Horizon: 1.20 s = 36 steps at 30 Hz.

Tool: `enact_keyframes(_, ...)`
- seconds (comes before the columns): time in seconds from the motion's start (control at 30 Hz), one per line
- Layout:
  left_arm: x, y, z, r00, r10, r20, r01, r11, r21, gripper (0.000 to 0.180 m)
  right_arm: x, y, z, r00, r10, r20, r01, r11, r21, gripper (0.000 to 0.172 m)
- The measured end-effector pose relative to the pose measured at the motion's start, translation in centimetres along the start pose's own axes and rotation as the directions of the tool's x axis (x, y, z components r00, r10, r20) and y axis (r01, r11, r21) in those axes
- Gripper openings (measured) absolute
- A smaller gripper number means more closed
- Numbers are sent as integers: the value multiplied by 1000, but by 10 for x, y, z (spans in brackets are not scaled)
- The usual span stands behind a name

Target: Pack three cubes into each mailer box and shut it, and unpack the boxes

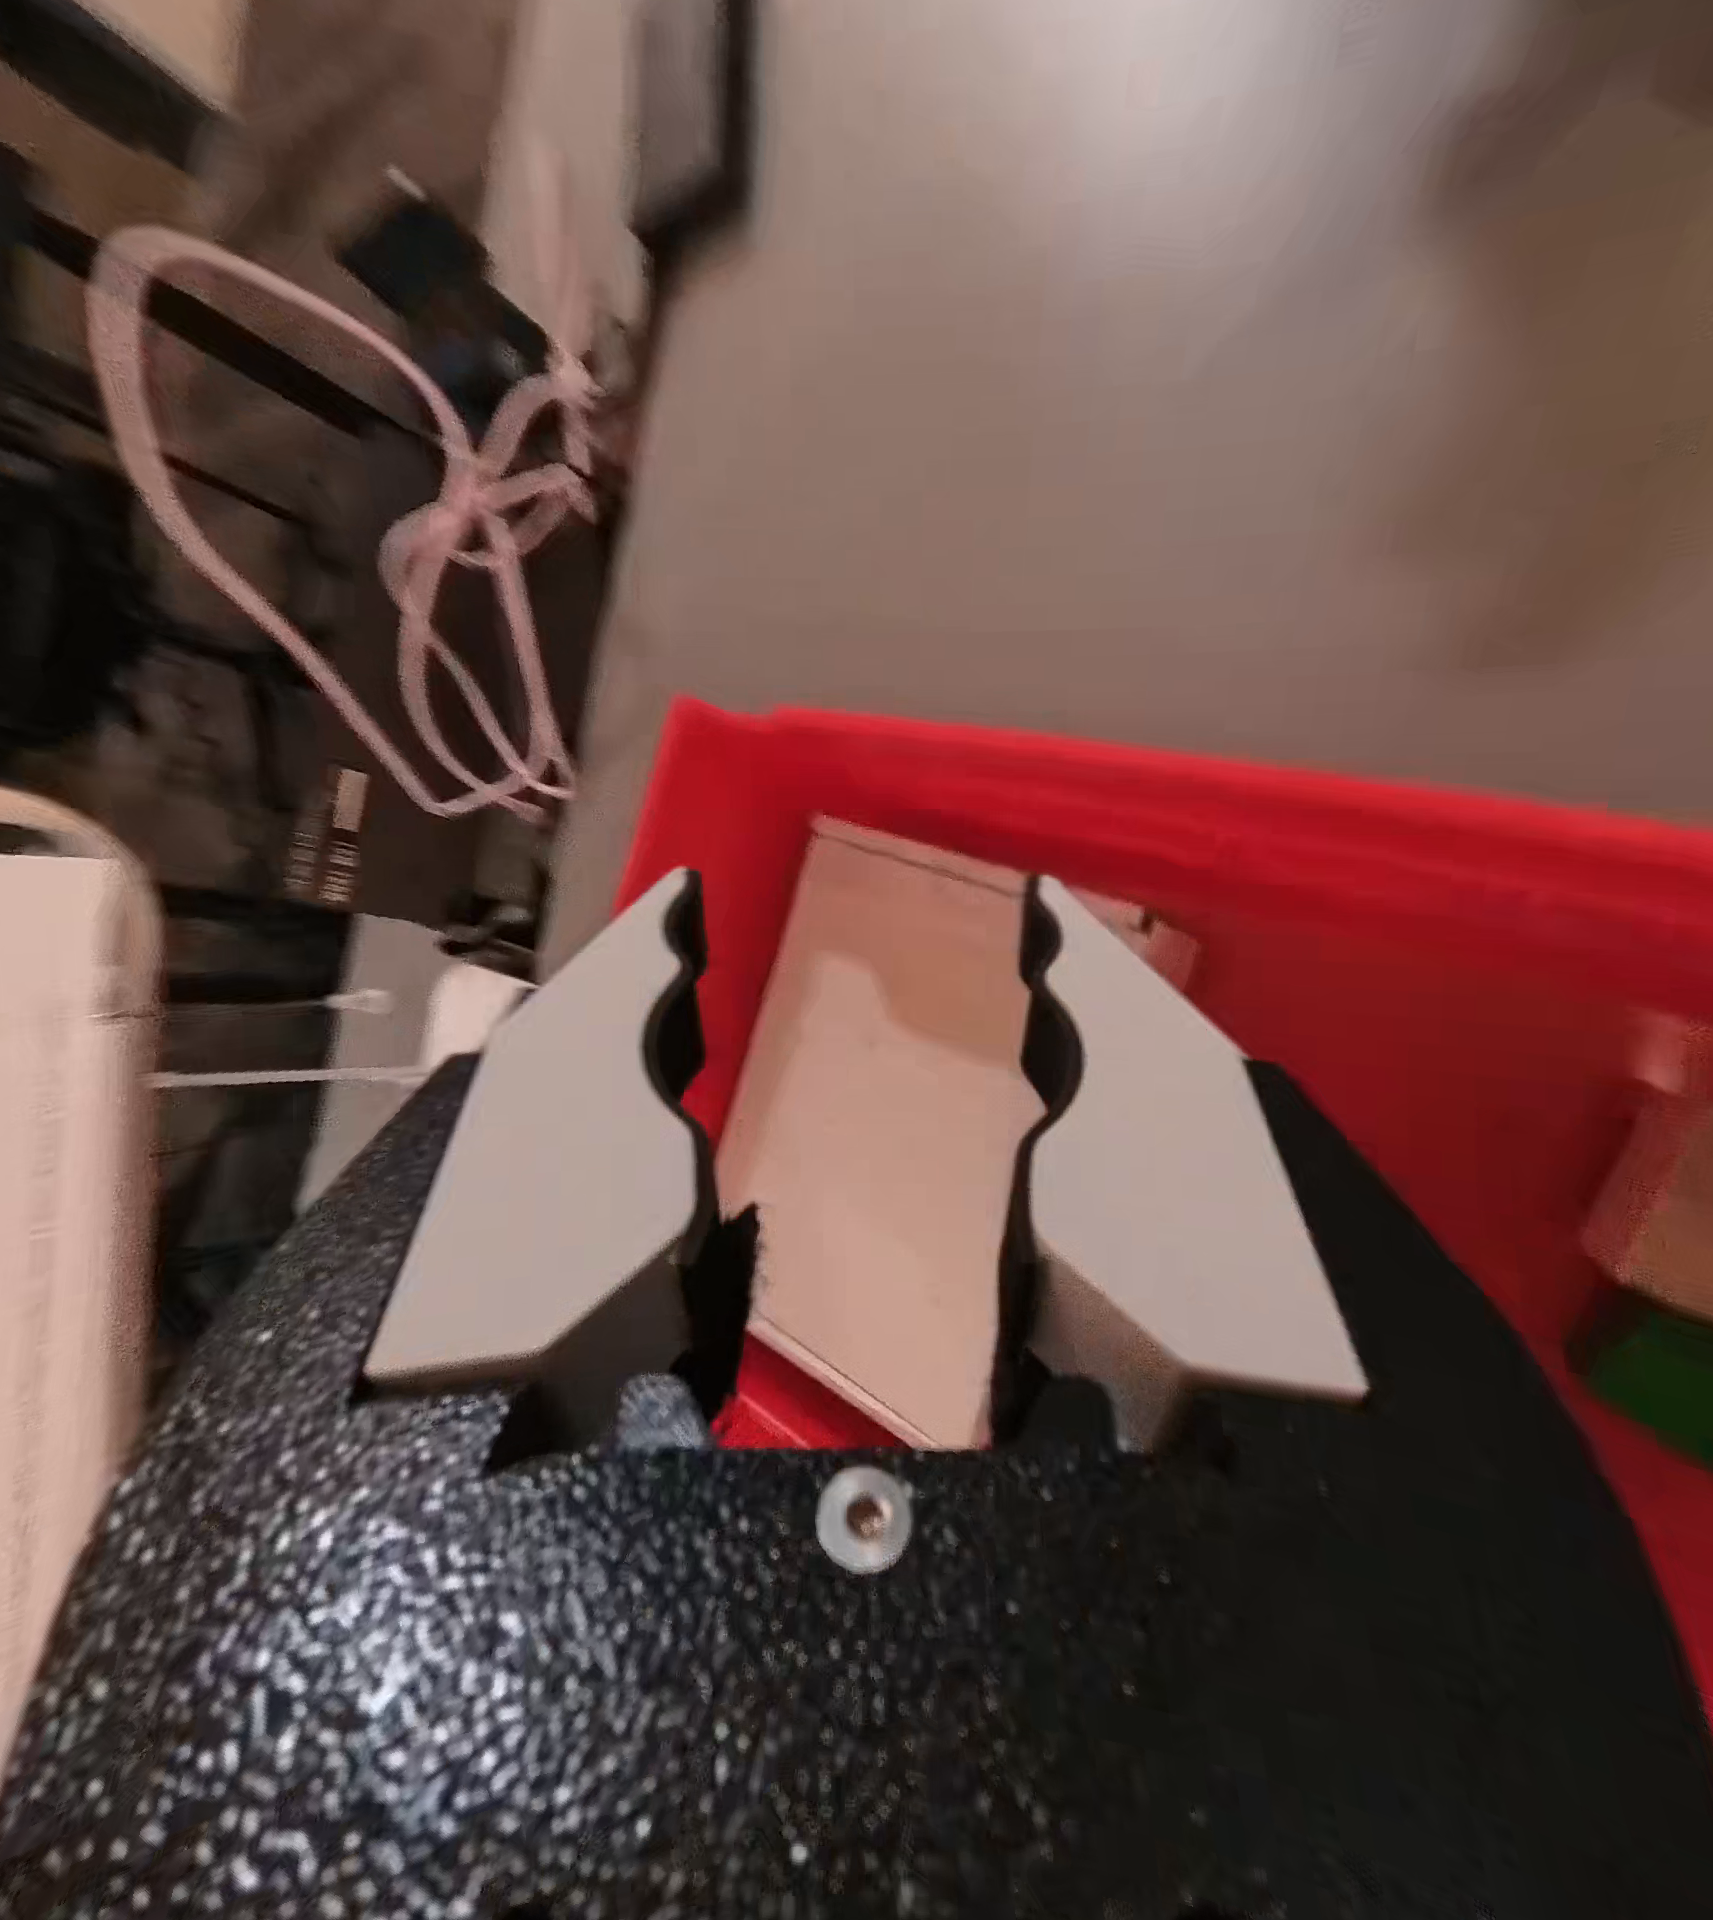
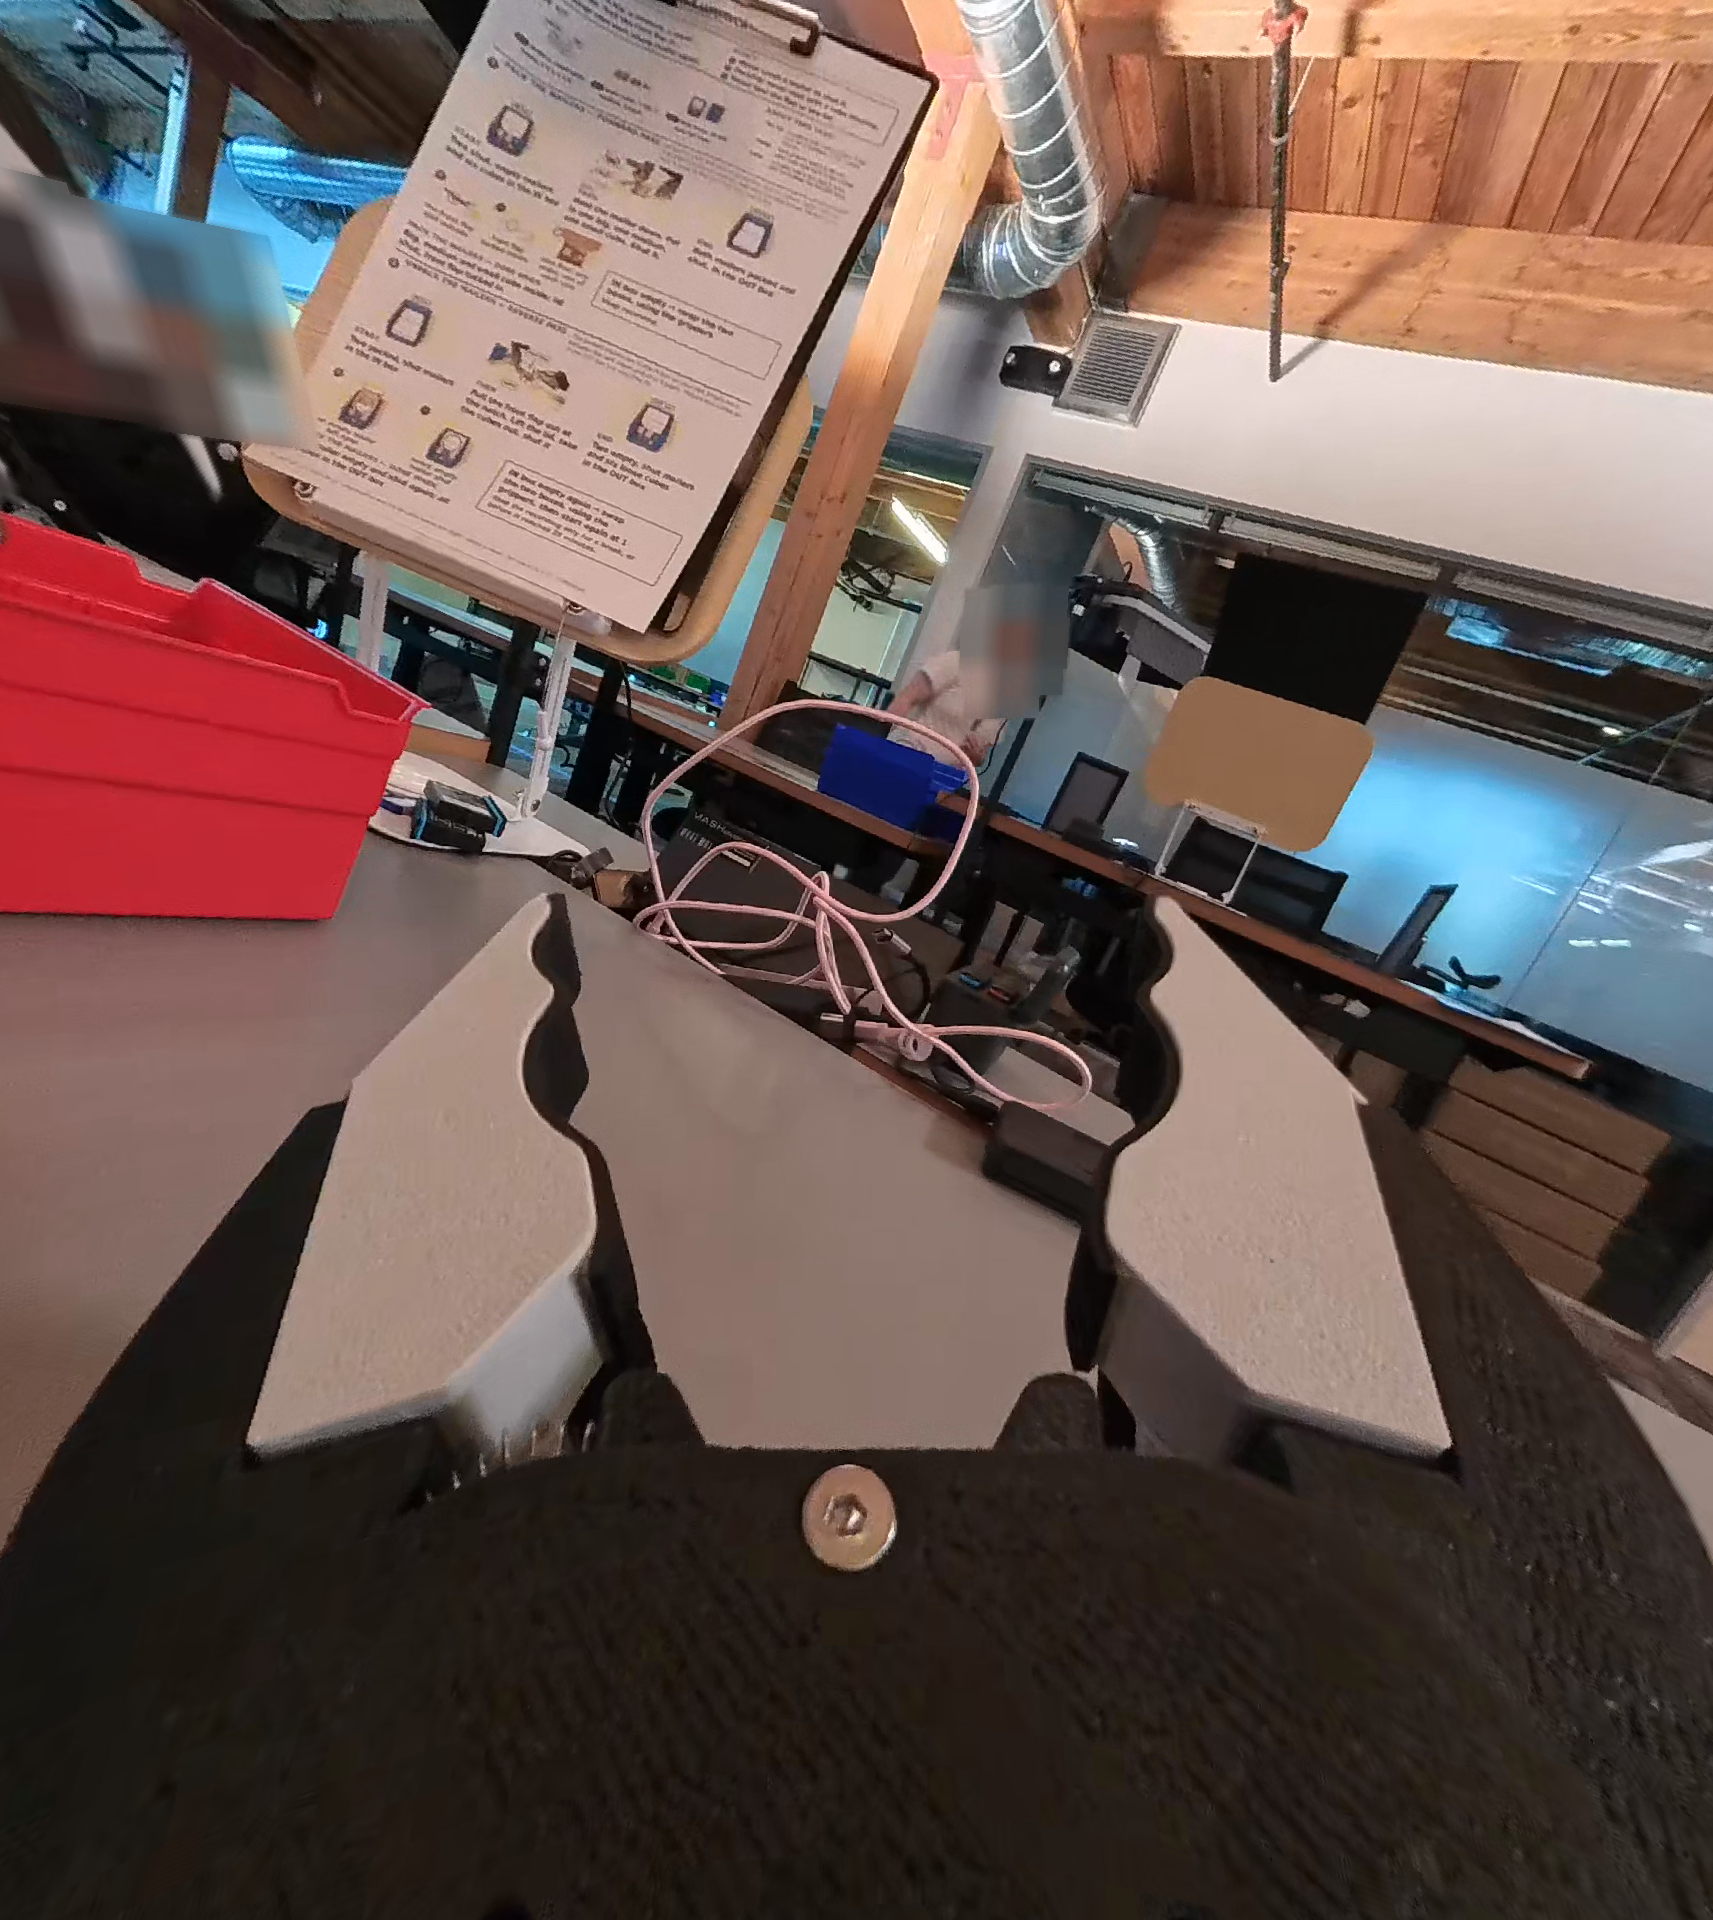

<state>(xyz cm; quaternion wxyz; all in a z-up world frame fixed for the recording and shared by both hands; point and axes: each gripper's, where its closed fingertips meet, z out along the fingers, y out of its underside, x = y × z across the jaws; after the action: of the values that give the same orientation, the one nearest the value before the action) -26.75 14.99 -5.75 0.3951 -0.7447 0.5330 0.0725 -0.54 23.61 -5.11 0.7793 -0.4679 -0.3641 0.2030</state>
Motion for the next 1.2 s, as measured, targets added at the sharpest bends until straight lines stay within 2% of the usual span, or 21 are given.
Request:
enact_keyframes(0.07,10,27,19,992,-6,-130,-12,990,-143,90,-1,7,2,1000,7,7,-7,999,-32,102)
enact_keyframes(0.1,13,43,28,985,-26,-173,-16,971,-237,111,-2,12,4,1000,10,10,-10,998,-60,101)
enact_keyframes(0.17,23,75,38,958,-93,-270,-27,911,-411,137,-2,15,6,1000,4,6,-4,997,-78,99)
enact_keyframes(0.27,25,101,47,935,-92,-344,-102,856,-507,137,-7,15,6,999,-26,23,27,996,-79,96)
enact_keyframes(0.33,31,103,53,913,-133,-385,-91,855,-511,136,-10,16,6,999,-38,37,41,996,-83,95)
enact_keyframes(0.43,23,103,60,916,-104,-387,-115,857,-502,127,-12,16,7,998,-44,48,48,995,-84,94)
enact_keyframes(0.53,22,100,63,913,-150,-380,-71,858,-509,130,-13,16,7,997,-47,54,51,995,-82,93)
enact_keyframes(0.7,33,98,45,865,-273,-420,-32,807,-590,138,-14,15,7,997,-41,61,46,996,-80,93)
enact_keyframes(0.8,22,100,55,909,-183,-375,-59,833,-551,148,-16,15,7,997,-38,71,44,996,-76,93)
enact_keyframes(0.87,24,102,59,910,-193,-367,-46,833,-551,150,-17,15,8,996,-43,74,49,996,-78,93)
enact_keyframes(1.0,41,127,58,877,-246,-414,-79,775,-627,148,-10,13,5,995,-93,34,96,992,-77,81)
enact_keyframes(1.13,44,121,63,858,-252,-447,-46,829,-557,146,-5,14,5,996,-83,16,84,993,-81,79)
enact_keyframes(1.2,43,121,60,859,-274,-432,-14,831,-556,140,-2,15,5,997,-83,5,83,993,-86,78)
